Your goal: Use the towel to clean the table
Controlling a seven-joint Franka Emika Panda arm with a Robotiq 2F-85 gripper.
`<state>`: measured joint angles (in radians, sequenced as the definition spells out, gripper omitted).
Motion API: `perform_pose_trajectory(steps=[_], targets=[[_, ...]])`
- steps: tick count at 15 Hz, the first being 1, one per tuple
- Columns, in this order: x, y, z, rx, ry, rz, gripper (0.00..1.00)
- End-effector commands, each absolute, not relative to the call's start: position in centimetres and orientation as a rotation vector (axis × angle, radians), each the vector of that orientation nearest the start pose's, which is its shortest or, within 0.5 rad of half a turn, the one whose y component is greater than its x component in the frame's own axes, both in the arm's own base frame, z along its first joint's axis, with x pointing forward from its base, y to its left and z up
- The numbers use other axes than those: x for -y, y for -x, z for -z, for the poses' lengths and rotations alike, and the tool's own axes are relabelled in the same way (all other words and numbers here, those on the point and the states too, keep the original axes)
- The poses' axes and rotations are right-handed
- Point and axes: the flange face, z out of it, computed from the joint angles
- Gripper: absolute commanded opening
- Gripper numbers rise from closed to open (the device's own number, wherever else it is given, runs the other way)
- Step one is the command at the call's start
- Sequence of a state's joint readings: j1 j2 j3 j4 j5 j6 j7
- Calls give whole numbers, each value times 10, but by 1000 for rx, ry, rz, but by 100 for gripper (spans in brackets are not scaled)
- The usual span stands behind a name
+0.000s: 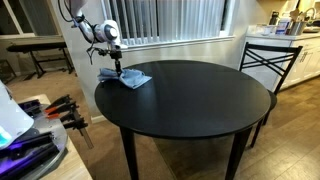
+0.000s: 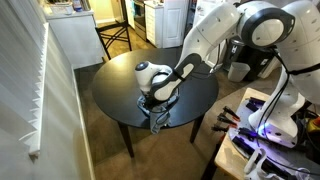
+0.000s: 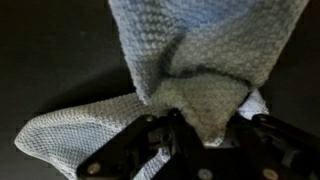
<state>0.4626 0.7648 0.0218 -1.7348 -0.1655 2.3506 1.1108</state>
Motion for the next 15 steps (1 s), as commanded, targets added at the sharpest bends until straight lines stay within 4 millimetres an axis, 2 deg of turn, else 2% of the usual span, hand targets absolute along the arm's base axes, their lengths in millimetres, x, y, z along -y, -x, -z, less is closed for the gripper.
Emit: perform_pose_trajectory(steps=[1, 5, 7, 9, 11, 13, 15], targets=[[-305, -623, -110, -522, 3296, -29, 8], [-290, -679, -115, -453, 3288, 79, 8], [-270, -710, -122, -503, 3274, 174, 8], [-238, -740, -131, -596, 3250, 287, 8], [-195, -763, -142, -718, 3228, 388, 8], [-146, -778, -152, -865, 3210, 467, 8], [-90, -780, -162, -1058, 3168, 510, 8]])
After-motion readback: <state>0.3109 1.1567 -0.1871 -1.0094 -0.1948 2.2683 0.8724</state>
